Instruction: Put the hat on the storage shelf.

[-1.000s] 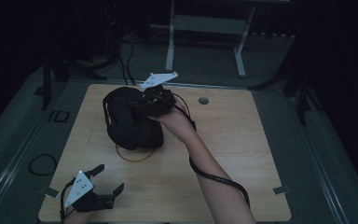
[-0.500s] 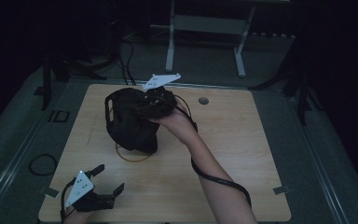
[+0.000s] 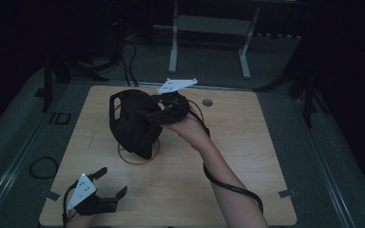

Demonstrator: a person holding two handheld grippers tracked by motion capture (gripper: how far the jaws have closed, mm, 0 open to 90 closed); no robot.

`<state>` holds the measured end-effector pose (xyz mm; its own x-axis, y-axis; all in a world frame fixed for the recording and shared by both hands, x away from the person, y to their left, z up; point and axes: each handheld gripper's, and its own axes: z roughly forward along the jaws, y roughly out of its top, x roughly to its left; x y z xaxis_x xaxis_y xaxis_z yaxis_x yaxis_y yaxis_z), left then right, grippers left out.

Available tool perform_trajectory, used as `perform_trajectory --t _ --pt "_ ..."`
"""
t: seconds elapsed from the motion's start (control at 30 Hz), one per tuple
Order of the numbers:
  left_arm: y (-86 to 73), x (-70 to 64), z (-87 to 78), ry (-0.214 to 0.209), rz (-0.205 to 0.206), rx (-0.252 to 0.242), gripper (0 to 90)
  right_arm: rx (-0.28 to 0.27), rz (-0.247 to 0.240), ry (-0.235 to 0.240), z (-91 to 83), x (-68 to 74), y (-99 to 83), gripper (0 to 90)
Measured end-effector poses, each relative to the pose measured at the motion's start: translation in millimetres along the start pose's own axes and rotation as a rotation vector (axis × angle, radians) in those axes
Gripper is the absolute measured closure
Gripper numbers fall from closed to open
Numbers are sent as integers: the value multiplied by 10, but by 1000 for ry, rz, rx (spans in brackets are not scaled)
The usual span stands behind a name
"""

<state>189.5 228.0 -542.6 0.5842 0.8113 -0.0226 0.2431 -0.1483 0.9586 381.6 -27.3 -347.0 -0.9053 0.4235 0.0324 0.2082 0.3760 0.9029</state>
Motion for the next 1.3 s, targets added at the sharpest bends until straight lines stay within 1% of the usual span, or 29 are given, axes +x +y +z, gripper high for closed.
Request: perform_trajectory --t 0.07,0.1,0.13,0.17,0.2,0.27,0.33,0.47,0.53,0.63,0.67,0.73,0.77,0.8,1.03,1.07,1.13,1.17,1.2,1.3 --pt "0 -1 1 2 2 1 42 -14 8 9 -28 -16 -33 196" --pt "-1 0 1 1 1 -1 42 -13 8 16 -37 -17 -48 155" --pt "0 1 2 2 -1 0 42 -10 -3 15 -47 -18 -72 144" --pt "0 1 2 2 -1 0 42 -10 -3 15 -47 -18 -72 144" --pt "0 0 3 2 -1 0 42 -5 -4 6 -67 -24 -118 138" --pt "0 -1 3 1 -2 1 42 -3 -6 6 -70 -25 -128 138" --pt "-1 -3 3 1 -1 1 42 -12 -24 11 -105 -33 -201 138" --pt "-5 -3 6 0 -3 1 42 -38 -49 -2 -153 -47 -299 138" --pt "-7 -5 6 -1 -3 2 42 -40 -51 -6 -164 -50 -325 138" --pt "-11 -8 5 0 1 5 42 -38 -57 -8 -202 -67 -432 138" --pt "-11 -8 5 0 1 5 42 -38 -57 -8 -202 -67 -432 138" --pt "-16 -6 5 -2 1 5 42 -38 -51 -7 -230 -65 -515 138" --pt "-17 -6 7 -1 1 5 42 -38 -51 -7 -230 -65 -515 138" --pt "-19 -4 8 -1 1 5 42 -33 -57 -12 -244 -59 -571 138" --pt "-35 -17 20 2 -1 10 42 -27 -53 7 -275 -35 -790 136" --pt "-35 -17 20 2 -1 10 42 -27 -53 7 -275 -35 -790 136" --pt "-45 -16 24 7 3 12 42 -12 -57 8 -276 -3 -902 136" --pt "-45 -16 24 7 3 12 41 -12 -57 8 -276 -3 -902 136" --pt "-52 -9 27 8 -5 11 41 -5 -51 11 -275 16 -978 136" --pt "-56 -2 30 9 -10 13 41 -7 -37 20 -282 31 -1096 136"
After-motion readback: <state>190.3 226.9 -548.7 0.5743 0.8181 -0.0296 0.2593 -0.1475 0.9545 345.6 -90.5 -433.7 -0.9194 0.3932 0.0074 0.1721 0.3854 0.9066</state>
